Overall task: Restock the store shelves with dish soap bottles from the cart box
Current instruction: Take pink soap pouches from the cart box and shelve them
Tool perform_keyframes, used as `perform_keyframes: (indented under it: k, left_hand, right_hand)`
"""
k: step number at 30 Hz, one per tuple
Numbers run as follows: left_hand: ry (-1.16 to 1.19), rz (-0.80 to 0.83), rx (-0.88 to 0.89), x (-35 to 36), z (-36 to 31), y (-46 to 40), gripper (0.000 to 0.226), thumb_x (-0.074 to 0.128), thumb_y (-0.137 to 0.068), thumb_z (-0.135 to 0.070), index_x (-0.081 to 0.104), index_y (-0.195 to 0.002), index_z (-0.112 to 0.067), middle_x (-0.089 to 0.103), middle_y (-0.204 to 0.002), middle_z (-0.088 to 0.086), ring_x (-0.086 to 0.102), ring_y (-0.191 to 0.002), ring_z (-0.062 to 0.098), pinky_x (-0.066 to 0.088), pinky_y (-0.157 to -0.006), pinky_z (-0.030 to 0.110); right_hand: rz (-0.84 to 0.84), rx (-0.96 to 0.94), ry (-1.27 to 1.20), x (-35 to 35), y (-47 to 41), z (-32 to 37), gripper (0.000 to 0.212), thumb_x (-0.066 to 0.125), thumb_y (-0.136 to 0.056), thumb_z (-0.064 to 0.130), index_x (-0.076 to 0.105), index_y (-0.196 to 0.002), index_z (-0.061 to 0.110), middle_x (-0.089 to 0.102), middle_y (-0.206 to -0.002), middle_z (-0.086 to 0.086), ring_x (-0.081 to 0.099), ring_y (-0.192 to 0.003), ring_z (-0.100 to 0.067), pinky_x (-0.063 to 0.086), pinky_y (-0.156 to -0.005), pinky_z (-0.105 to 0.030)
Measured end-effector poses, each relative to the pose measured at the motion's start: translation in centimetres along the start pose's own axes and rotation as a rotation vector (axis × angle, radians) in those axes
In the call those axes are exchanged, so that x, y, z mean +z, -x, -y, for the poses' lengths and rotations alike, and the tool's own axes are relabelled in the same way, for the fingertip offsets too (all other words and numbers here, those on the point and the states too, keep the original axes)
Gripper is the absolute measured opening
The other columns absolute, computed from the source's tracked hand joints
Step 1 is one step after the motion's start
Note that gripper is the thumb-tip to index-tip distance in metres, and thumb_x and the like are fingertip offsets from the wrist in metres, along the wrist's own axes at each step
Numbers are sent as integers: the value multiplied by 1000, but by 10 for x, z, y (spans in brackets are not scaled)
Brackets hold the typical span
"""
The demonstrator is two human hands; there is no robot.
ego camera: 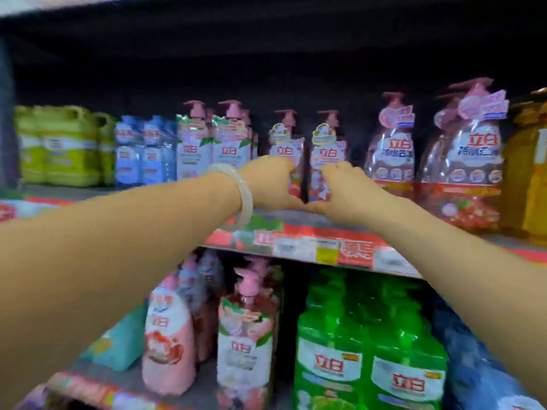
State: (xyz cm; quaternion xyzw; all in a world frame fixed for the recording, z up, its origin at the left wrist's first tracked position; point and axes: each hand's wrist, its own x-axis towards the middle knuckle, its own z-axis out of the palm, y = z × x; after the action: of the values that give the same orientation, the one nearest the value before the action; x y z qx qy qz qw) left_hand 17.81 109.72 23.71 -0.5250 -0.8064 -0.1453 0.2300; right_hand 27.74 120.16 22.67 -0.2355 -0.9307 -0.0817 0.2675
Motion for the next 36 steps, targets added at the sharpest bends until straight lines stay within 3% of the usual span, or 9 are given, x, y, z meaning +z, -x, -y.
perform_keyframes:
  k: [3,7,11,17,21,25,29,33,36]
  left_hand:
    - [-122,50,-128,-17,83,63,65,64,-82,-46,48,-131,-6,54,-132,15,52,-119,31,43,-98,37]
    - [-248,167,-274,-32,196,164,58,67,-79,-46,53,-120,-8,58,-122,18,55,-112,34,45,-90,37]
    - [-356,320,-456,-31,287,277,61,64,-82,-45,47,-126,-7,53,-127,18,51,-117,35,42,-95,38]
    - [-365,508,-705,-19,399,408,70,65,-82,-47,40,-136,-12,45,-136,15,46,-123,33,42,-98,39]
    - [-299,532,-872,-16,472,463,73,68,-77,-45,40,-137,-14,48,-134,13,47,-122,33,44,-100,42]
    - [-299,527,-1000,-12,541,498,70,67,-78,-48,41,-137,-20,52,-131,6,50,-118,29,47,-97,42]
    - [-264,508,-1112,-21,606,513,61,67,-79,-45,46,-132,-23,52,-126,2,51,-113,23,49,-96,41]
    - [-210,430,-1213,-46,670,517,53,65,-80,-45,51,-125,-22,55,-122,4,52,-111,23,48,-97,42]
    - [-208,412,-1264,-58,708,529,52,65,-83,-40,51,-128,-18,55,-124,5,52,-113,23,46,-98,35]
  right_hand:
    - [41,-124,-53,24,-11,94,66,64,-81,49,43,-125,4,45,-128,-22,44,-119,-37,38,-96,-40]
    - [126,-313,-135,58,-14,238,67,63,-83,48,41,-128,5,44,-131,-22,44,-121,-37,38,-96,-40]
    - [269,-524,-203,104,-1,383,68,66,-78,52,43,-123,7,47,-128,-21,47,-119,-37,42,-94,-41]
    - [487,-771,-203,173,32,554,75,62,-84,44,29,-141,8,39,-142,-18,39,-131,-33,35,-106,-38]
    - [566,-865,-207,209,29,639,64,63,-84,41,39,-135,9,45,-136,-16,44,-126,-34,42,-101,-39]
    - [623,-922,-199,249,3,718,74,63,-82,48,33,-138,10,36,-143,-14,35,-132,-34,36,-106,-46]
    - [659,-1000,-222,272,-33,800,69,62,-84,43,34,-137,11,38,-141,-15,40,-127,-34,40,-103,-45]
    - [633,-1057,-283,273,-70,882,79,61,-80,57,33,-137,10,38,-140,-15,39,-128,-36,40,-101,-42]
    - [606,-1090,-283,280,-84,935,70,63,-81,51,38,-132,11,42,-137,-15,43,-125,-36,42,-100,-43]
